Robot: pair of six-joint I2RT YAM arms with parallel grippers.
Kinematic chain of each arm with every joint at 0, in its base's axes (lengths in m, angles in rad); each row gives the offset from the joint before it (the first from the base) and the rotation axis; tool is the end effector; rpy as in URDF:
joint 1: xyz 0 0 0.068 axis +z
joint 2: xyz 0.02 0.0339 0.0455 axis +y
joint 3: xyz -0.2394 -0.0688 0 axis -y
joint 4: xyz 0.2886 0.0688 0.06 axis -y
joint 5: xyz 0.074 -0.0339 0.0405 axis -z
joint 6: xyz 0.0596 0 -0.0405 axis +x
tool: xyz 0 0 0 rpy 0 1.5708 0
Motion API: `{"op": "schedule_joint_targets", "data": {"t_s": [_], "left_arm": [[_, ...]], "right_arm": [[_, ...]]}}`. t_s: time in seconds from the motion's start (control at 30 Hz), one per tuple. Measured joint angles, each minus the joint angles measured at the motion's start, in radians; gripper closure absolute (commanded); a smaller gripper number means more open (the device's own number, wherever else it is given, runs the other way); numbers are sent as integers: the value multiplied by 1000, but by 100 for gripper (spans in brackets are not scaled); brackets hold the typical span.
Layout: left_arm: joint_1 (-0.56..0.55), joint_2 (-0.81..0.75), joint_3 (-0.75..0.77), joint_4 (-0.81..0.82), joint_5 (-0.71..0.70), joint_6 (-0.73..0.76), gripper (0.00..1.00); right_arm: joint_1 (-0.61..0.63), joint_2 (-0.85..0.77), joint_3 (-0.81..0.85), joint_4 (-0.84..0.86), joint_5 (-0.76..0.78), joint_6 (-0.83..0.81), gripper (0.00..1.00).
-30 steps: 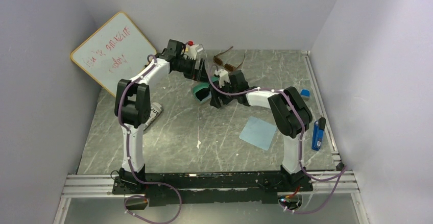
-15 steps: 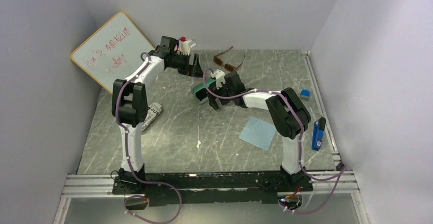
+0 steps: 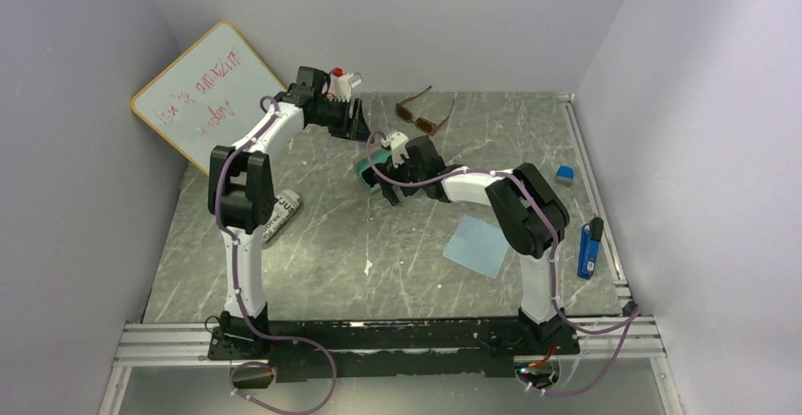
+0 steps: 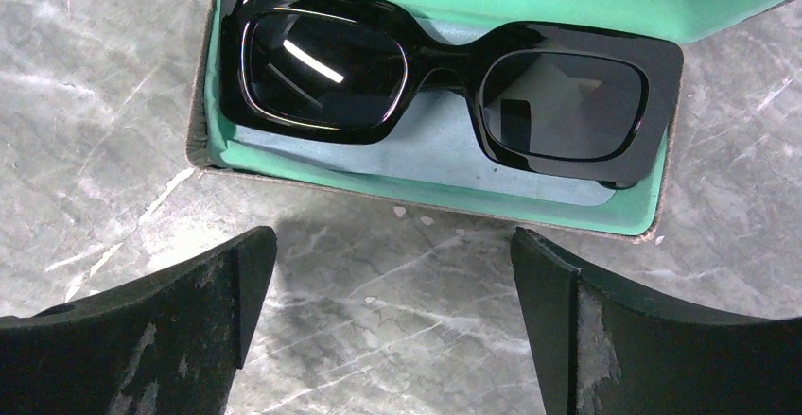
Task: Organize the sunglasses
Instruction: Adjust the sunglasses case at the center of the board.
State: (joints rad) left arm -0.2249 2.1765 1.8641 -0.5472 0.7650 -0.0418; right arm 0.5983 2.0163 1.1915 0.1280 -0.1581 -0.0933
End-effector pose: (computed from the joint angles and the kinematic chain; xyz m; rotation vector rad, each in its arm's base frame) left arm 0.5033 -0.1575 0.1901 0.5620 2.2977 -1.0484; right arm 0.3789 0.2697 0.0730 -0.8577 2.1302 0.4438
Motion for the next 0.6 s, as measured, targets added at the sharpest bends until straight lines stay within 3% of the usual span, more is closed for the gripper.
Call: {"op": "schedule_joint_targets", "data": {"t_s": [0.6], "left_arm": [[-14, 26, -3, -16, 5, 11, 57]], "right_arm": [[0, 2, 3, 0, 2, 5, 0]]}}
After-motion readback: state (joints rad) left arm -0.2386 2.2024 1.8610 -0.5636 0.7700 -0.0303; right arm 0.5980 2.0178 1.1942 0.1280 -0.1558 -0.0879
